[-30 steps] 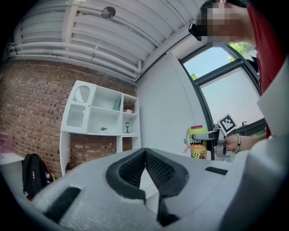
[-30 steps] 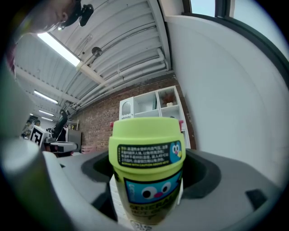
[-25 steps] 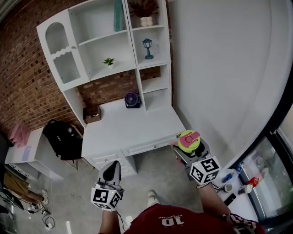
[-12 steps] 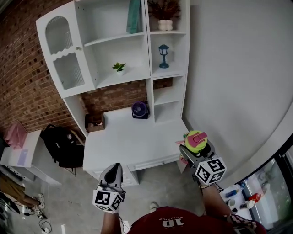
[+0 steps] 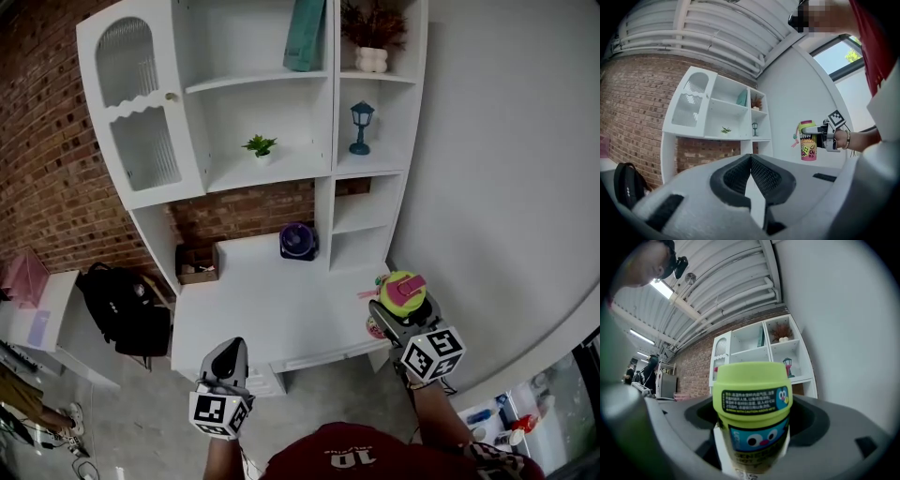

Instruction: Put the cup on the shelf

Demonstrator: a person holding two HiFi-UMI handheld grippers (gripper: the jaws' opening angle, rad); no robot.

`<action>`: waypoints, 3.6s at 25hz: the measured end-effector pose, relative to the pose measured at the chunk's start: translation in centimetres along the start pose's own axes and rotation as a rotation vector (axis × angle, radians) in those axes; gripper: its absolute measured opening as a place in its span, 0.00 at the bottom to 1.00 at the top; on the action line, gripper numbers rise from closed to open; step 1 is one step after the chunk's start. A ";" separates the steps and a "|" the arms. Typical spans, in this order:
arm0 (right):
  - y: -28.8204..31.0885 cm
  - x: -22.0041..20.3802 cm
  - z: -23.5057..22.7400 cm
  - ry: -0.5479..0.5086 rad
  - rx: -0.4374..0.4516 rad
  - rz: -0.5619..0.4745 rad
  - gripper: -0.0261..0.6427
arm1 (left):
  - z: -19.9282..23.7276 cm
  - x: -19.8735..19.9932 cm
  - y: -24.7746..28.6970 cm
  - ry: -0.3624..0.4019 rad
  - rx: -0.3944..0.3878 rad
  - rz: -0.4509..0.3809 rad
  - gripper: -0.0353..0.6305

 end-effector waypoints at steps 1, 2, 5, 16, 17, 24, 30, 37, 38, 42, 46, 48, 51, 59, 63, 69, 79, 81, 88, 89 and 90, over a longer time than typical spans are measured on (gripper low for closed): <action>0.4 -0.2 0.1 0.001 -0.003 0.001 0.68 | 0.5 0.0 0.3 0.000 -0.005 0.000 0.05; 0.7 -0.3 0.2 0.002 -0.006 0.004 0.68 | 1.0 0.0 0.8 0.000 -0.010 0.000 0.05; 1.3 -0.9 0.0 -0.005 -0.016 0.026 0.68 | 1.5 -0.1 2.3 -0.004 -0.029 -0.006 0.05; 1.6 -2.8 -1.4 -0.021 -0.020 0.098 0.68 | 0.1 -3.2 3.1 -0.042 -0.054 0.033 0.05; 1.8 -3.1 -1.5 -0.019 -0.014 0.101 0.68 | 0.3 -3.4 2.9 -0.040 -0.043 0.036 0.05; 4.7 -4.4 -1.4 -0.002 0.068 0.094 0.68 | 2.4 -4.2 2.3 -0.042 0.053 0.047 0.05; 7.9 -4.9 -2.2 0.004 0.118 0.047 0.68 | 3.5 -4.8 3.5 0.028 0.089 0.071 0.05; 11.3 -6.4 -5.1 -0.010 0.147 0.023 0.68 | 4.0 -5.3 6.4 -0.027 0.117 0.072 0.05; 11.8 -6.8 -5.5 -0.014 0.162 0.018 0.68 | 3.8 -5.6 7.0 -0.013 0.114 0.081 0.05; 14.1 -8.5 -6.9 -0.047 0.230 0.028 0.68 | 2.6 -5.9 9.2 -0.043 0.130 0.077 0.05; 16.5 -9.5 -9.4 -0.037 0.255 0.010 0.68 | 1.1 -5.7 13.1 -0.075 0.117 0.053 0.05; 17.4 -10.2 -10.9 -0.027 0.265 0.025 0.68 | 0.2 -5.6 15.1 -0.066 0.099 0.044 0.05; 19.0 -11.1 -13.1 -0.018 0.281 0.022 0.68 | -0.9 -5.5 18.8 -0.054 0.059 0.033 0.05; 22.1 -13.1 -16.9 -0.059 0.359 -0.003 0.67 | -4.7 -7.1 26.9 -0.072 -0.023 0.071 0.05; 22.8 -14.7 -18.6 -0.044 0.373 0.010 0.67 | -7.6 -8.3 30.5 -0.033 -0.085 0.140 0.05; 23.4 -17.0 -20.6 -0.002 0.377 0.027 0.67 | -10.0 -9.3 34.3 -0.046 -0.152 0.162 0.05; 25.1 -22.3 -25.0 0.050 0.368 0.079 0.67 | -10.3 -11.5 39.0 -0.076 -0.151 0.168 0.05; 25.4 -23.3 -25.7 0.039 0.370 0.085 0.67 | -10.3 -11.7 39.7 -0.070 -0.148 0.170 0.05; 27.0 -26.9 -27.7 0.018 0.366 0.129 0.67 | -10.6 -12.9 41.8 -0.080 -0.150 0.190 0.05; 27.2 -27.3 -27.9 0.019 0.368 0.135 0.67 | -10.6 -13.0 42.2 -0.079 -0.154 0.190 0.05; 27.4 -27.7 -28.1 0.021 0.370 0.140 0.67 | -10.7 -13.1 42.6 -0.079 -0.158 0.189 0.05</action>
Point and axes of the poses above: the fingertips, and each gripper's own axes: y forward along the fingers, z to its left, x out of its top, the point moved 1 cm from there along -y, backward along the fingers, and after that the axes turned 2 degrees about -z, right-handed, at the moved point
